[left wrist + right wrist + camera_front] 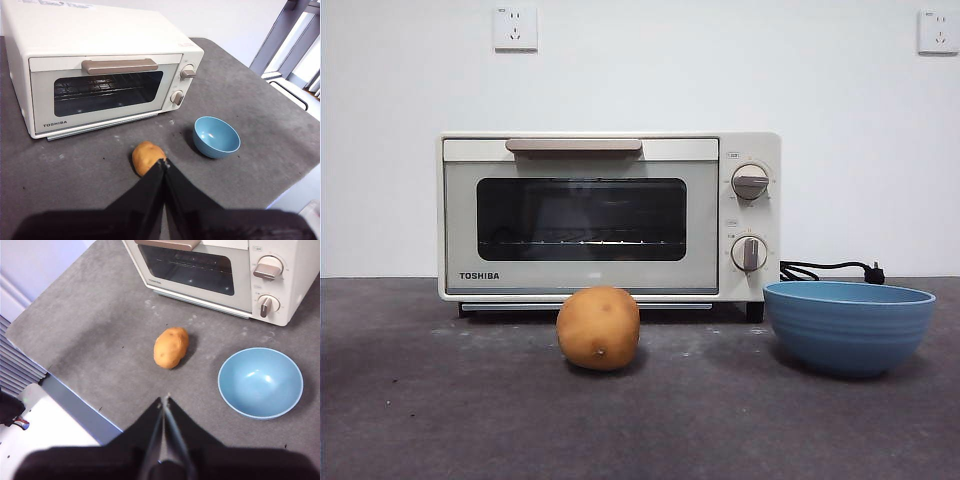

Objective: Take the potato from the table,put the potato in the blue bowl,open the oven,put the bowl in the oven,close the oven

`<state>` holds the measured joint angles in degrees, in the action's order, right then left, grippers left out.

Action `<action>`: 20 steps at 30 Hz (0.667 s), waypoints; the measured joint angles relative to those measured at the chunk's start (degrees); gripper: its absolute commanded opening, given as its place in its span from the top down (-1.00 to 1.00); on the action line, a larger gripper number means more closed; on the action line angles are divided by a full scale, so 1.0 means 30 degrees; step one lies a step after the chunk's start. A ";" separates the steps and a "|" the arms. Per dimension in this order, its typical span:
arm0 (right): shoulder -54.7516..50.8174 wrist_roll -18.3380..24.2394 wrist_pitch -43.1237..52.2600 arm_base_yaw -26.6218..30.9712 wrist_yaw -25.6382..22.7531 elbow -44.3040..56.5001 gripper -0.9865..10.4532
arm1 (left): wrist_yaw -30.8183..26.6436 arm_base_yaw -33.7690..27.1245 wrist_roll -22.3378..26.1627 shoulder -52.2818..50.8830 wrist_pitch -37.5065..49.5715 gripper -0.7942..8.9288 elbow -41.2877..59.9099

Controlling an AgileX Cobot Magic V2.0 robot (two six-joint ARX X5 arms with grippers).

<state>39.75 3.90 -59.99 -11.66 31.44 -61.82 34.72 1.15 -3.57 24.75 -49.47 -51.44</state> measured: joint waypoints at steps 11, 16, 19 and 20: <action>0.0000 -0.0517 0.0153 -0.0182 0.0015 0.0000 -0.43 | 0.0000 0.0000 0.0044 0.0000 0.0000 0.85 0.0000; 0.0270 -0.0831 0.0204 -0.0466 0.0022 0.0000 -0.43 | -0.0007 0.0000 0.0044 0.0000 0.0000 0.85 0.0000; 0.0721 -0.1056 0.0488 -0.0816 0.0138 0.0000 -0.43 | 0.0000 0.0000 0.0044 0.0000 0.0000 0.85 0.0000; 0.0947 -0.1100 0.0590 -0.0976 0.0364 0.0000 -0.39 | 0.0000 0.0000 0.0044 0.0000 0.0000 0.85 0.0000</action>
<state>42.59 0.60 -58.22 -14.59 32.53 -61.82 34.72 1.15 -3.44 24.75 -49.47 -51.44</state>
